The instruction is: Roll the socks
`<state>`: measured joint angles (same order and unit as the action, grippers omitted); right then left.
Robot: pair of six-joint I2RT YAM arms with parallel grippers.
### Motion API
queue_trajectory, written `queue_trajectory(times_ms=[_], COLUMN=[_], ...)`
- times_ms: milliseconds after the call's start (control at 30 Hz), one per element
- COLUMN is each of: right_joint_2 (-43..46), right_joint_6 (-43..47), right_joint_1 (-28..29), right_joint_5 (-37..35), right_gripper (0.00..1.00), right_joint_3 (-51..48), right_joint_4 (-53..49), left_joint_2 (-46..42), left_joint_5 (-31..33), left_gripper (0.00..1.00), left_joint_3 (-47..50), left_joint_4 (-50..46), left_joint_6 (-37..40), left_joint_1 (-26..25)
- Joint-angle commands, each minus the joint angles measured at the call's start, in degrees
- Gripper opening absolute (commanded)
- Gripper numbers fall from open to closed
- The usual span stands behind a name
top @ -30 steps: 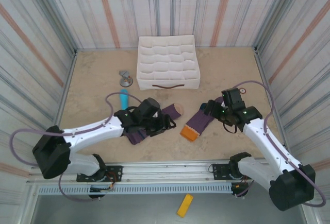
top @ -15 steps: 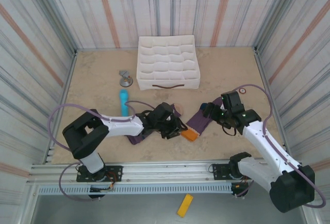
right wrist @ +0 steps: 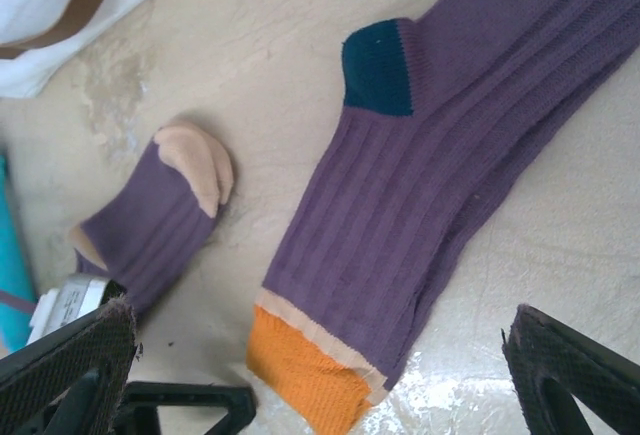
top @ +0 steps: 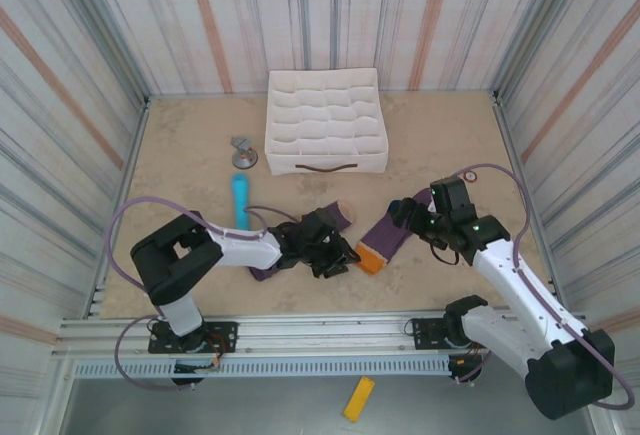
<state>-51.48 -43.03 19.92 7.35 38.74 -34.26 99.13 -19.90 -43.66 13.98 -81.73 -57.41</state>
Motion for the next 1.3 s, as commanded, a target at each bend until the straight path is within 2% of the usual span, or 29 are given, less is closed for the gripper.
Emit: queue_trajectory(times_ms=[0, 267, 400, 600, 833, 1033, 1200, 1233, 1267], right_joint_2=[1.82, 2.76, 4.08, 5.55, 5.78, 1.54, -2.94, -3.27, -3.23], right_joint_6=[0.64, 1.63, 0.7, 4.89, 6.9, 7.47, 8.31, 8.4, 8.56], right_joint_1=[1.46, 5.35, 8.04, 15.44, 24.02, 30.9, 35.82, 36.13, 36.16], right_joint_5=[-1.59, -7.25, -9.85, -14.06, -16.44, -20.05, -24.69, -25.31, -25.43], right_gripper=[0.99, 0.99, 0.99, 0.99, 1.0, 0.86, 0.84, 0.85, 0.85], right_joint_3=[0.55, 2.64, 2.33, 2.83, 1.52, 0.81, 0.8, 0.81, 0.6], right_joint_4=[-1.61, -6.54, -6.43, -8.6, -7.16, -4.04, -0.88, -0.13, 0.86], left_joint_2=[3.0, 5.61, 6.23, 6.43, 3.79, -2.7, -6.78, -7.02, -7.04], left_joint_5=[1.7, 3.63, 4.63, 6.23, 6.71, 8.02, 7.09, 6.83, 6.81], left_gripper=[0.48, 0.41, 0.32, 0.21, 0.0, 0.0, 0.0, 0.09, 0.27], left_joint_3=[0.16, -1.53, -1.43, -2.22, -2.67, -2.16, -1.43, -1.6, -1.77], left_joint_4=[-0.29, -1.74, -1.94, -4.08, -7.12, -13.07, -14.96, -15.0, -15.44], left_joint_6=[-1.27, -1.42, -1.59, -0.16, 3.07, 5.73, 6.85, 7.63, 7.96], left_joint_1=[-0.25, -0.25, -0.25, 0.25, 2.03, 3.05, 3.31, 3.33, 3.35])
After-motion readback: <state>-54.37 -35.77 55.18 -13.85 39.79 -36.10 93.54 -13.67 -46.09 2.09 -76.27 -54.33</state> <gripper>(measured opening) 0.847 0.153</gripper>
